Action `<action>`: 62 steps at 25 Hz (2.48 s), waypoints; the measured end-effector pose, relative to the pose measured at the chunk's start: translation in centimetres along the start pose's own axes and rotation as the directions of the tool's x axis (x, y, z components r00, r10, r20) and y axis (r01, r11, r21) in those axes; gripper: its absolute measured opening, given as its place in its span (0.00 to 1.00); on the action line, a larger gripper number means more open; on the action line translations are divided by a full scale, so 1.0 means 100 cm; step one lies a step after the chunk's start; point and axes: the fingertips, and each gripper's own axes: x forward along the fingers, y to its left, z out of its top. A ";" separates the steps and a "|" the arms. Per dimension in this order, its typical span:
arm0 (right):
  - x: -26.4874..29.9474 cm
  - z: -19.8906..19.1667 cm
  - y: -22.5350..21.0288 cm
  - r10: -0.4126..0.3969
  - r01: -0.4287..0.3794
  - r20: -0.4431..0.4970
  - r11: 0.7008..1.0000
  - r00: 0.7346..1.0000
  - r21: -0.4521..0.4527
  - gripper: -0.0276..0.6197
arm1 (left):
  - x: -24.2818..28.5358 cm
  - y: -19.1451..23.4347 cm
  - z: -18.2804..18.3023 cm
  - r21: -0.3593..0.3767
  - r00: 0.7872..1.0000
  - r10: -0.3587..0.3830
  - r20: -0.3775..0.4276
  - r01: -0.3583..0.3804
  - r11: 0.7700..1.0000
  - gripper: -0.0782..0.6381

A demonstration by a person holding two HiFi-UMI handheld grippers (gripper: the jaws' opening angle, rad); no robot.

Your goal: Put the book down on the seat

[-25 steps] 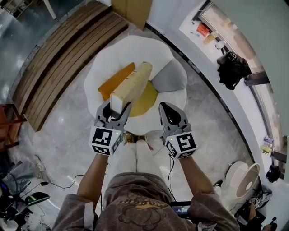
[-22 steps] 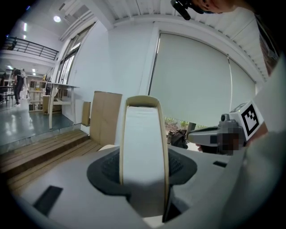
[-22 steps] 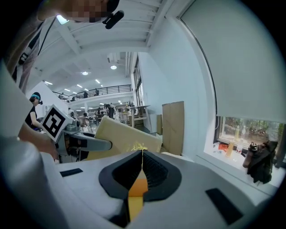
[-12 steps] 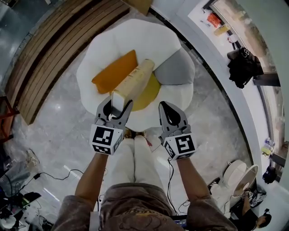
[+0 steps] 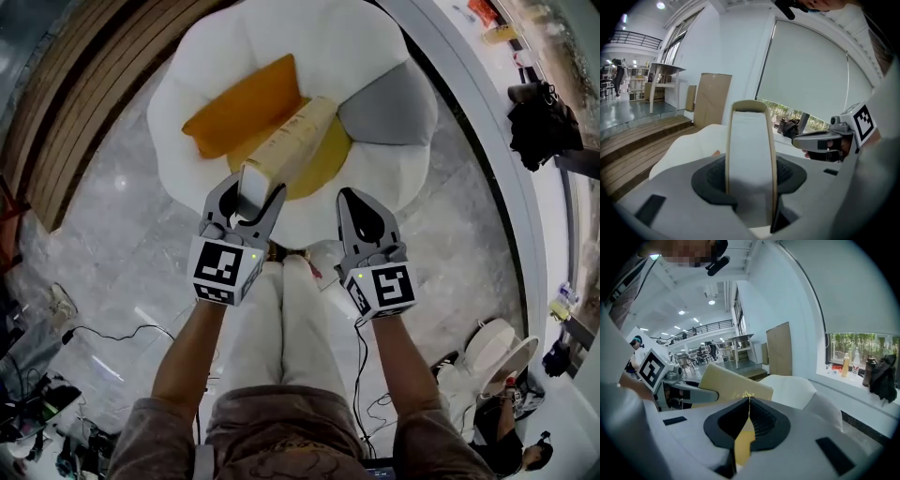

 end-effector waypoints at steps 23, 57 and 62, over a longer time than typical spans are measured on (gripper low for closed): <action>0.045 -0.084 -0.017 0.020 -0.013 -0.111 0.998 0.994 0.062 0.07 | 0.081 0.024 -0.112 -0.203 0.993 -0.071 -0.094 0.051 0.978 0.41; 0.055 -0.128 0.003 0.087 -0.073 -0.207 0.995 0.975 0.073 0.07 | 0.148 0.072 -0.259 -0.627 0.971 -0.188 -0.147 0.056 0.777 0.45; 0.053 -0.129 0.004 0.084 -0.072 -0.209 0.995 0.974 0.064 0.07 | 0.143 0.076 -0.270 -0.606 0.965 -0.167 -0.202 0.011 0.796 0.48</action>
